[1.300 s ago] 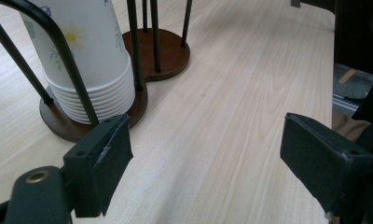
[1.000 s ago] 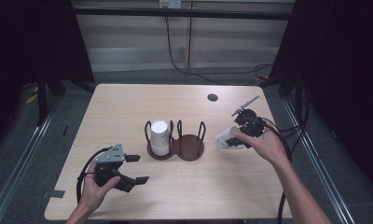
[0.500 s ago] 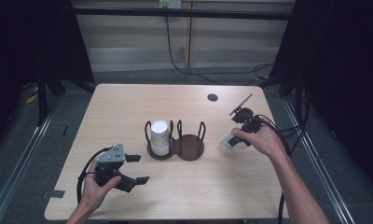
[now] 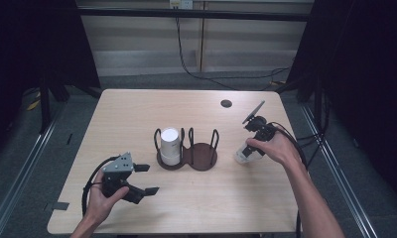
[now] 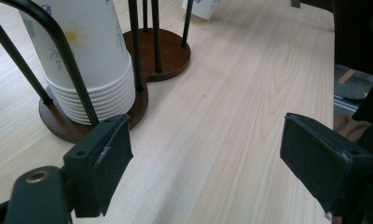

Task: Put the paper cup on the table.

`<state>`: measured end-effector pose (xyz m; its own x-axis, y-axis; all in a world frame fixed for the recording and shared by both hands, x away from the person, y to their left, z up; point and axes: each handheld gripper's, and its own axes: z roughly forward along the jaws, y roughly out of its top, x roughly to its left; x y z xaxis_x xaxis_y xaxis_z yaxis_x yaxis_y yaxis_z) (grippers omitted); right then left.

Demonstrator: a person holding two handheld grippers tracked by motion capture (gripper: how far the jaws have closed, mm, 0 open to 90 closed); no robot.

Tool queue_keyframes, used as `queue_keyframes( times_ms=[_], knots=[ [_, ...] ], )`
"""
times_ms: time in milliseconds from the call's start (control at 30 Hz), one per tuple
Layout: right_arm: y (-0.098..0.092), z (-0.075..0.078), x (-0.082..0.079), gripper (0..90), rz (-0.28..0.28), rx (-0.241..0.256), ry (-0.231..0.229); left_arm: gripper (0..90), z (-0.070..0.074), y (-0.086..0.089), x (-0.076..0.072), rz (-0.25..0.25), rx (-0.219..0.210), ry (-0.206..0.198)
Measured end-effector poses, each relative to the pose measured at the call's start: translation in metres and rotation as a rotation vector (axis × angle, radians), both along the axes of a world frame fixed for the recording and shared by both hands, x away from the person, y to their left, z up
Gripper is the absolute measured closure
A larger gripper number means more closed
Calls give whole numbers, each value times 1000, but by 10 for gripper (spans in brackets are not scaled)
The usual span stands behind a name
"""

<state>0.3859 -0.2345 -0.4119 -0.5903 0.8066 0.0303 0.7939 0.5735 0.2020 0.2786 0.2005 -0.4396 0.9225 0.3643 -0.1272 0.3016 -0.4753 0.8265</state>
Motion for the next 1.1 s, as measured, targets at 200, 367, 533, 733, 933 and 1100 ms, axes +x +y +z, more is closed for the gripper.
queue_keyframes(
  times_ms=[200, 367, 533, 733, 933, 1100],
  knots=[
    [2, -1, 2, 222, -10, -10, -31, 165, 0, 1, 0, -1, 4, -2],
    [3, -2, 3, 207, -32, 16, -37, 165, 0, 0, 0, -1, -2, 0],
    [3, -5, 3, 191, -41, 38, -42, 165, 0, 0, 0, -10, 13, -5],
    [4, -6, 2, 162, -34, 58, -44, 165, -1, 0, 0, -15, 11, -2],
    [7, -8, 0, 148, -44, 71, -44, 165, -1, -1, 0, -22, 16, -1],
    [6, -5, -1, 147, -35, 90, -60, 165, -1, -1, 0, -22, 18, 1]
  ],
)
